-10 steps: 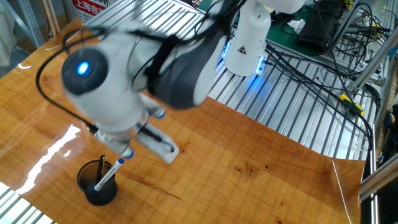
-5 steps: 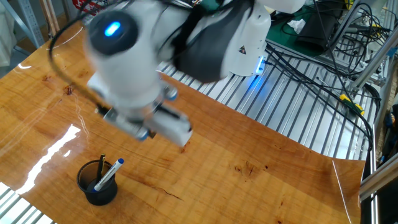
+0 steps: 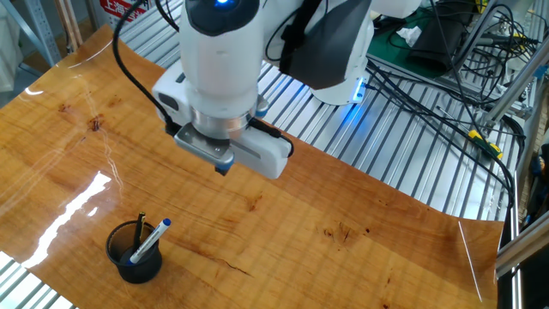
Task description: Put the pen into the pen holder
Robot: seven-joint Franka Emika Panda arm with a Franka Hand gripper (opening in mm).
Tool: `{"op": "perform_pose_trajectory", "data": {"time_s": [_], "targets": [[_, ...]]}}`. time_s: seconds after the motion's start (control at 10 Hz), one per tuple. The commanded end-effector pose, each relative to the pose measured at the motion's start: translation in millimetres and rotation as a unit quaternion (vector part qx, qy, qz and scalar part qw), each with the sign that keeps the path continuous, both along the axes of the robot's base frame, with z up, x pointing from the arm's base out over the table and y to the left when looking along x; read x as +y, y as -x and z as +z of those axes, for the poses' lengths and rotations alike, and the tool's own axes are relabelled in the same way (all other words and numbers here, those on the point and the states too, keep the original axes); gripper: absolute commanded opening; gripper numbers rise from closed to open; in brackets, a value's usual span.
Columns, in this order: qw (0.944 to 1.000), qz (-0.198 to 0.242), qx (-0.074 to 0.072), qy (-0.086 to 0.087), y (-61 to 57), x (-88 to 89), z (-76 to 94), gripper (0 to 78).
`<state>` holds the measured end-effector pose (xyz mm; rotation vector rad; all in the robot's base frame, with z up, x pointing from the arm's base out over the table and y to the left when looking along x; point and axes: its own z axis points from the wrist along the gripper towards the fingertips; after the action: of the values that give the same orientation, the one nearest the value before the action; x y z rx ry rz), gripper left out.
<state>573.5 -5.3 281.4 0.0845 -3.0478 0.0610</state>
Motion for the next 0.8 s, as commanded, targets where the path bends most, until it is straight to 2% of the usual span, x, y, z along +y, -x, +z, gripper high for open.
{"op": "perform_pose_trajectory", "data": {"time_s": [0.1,0.2,0.4,0.5,0.8], "targets": [[0.9999,-0.015,0.003,-0.008,8.0,0.1,-7.2,1.1],[0.9996,-0.019,0.020,-0.011,8.6,0.1,-7.3,1.1],[0.9996,-0.019,0.016,-0.013,10.3,-1.8,-5.5,1.1],[0.9993,-0.024,0.014,-0.026,13.7,-4.2,-1.7,1.1],[0.9990,-0.031,0.004,-0.032,17.5,-4.4,7.2,1.1]]}}
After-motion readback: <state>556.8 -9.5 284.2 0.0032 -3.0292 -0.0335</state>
